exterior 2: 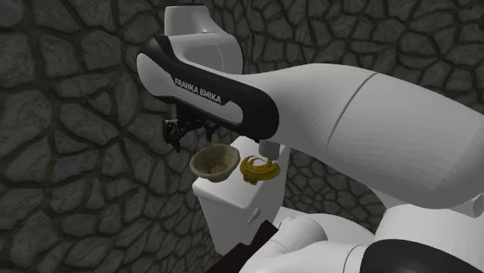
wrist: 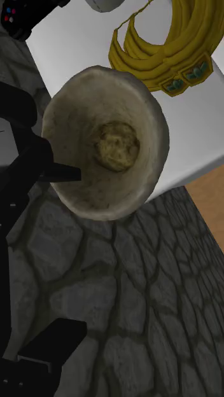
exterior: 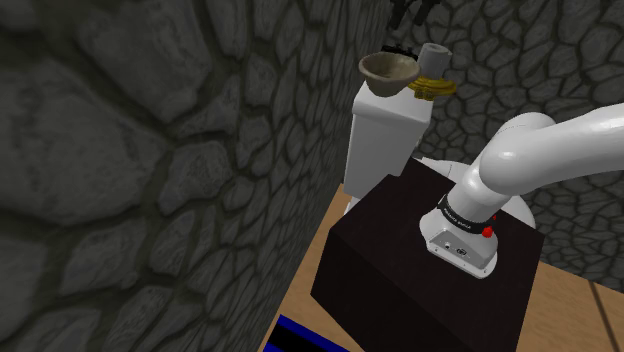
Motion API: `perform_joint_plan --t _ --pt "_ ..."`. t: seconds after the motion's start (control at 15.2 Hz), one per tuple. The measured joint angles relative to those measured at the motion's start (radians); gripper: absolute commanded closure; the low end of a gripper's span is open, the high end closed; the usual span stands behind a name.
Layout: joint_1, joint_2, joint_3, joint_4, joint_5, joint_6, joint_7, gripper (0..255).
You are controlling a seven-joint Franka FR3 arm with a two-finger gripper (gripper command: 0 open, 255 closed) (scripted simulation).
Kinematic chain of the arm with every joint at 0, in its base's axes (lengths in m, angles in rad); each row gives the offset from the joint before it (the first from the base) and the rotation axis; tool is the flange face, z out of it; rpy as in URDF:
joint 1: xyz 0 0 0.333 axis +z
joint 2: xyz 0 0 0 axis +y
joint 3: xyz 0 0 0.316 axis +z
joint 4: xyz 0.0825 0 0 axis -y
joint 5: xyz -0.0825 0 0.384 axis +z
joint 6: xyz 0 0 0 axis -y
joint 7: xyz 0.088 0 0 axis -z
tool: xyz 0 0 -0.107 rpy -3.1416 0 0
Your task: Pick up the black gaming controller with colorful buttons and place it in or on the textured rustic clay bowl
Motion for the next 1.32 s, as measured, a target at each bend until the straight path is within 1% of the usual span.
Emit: perform_joint_plan --t 0.07,0.2,0.4,0.59,0.99,1.32 --pt "0.000 0.000 0.000 0.000 0.000 0.000 0.000 0" --pt "-0.001 -0.004 -0.026 -0.021 -0.019 0.021 -0.044 0" --pt "-0.007 -0.018 -0.098 -0.065 -0.068 0.065 -0.156 0" --pt "-0.009 -0.003 -0.168 -0.091 -0.114 0.123 -0.267 0" --pt "-0.005 0.059 -0.312 -0.111 -0.192 0.247 -0.487 0" --pt "0.019 0.172 -0.451 -0.078 -0.227 0.369 -0.681 0"
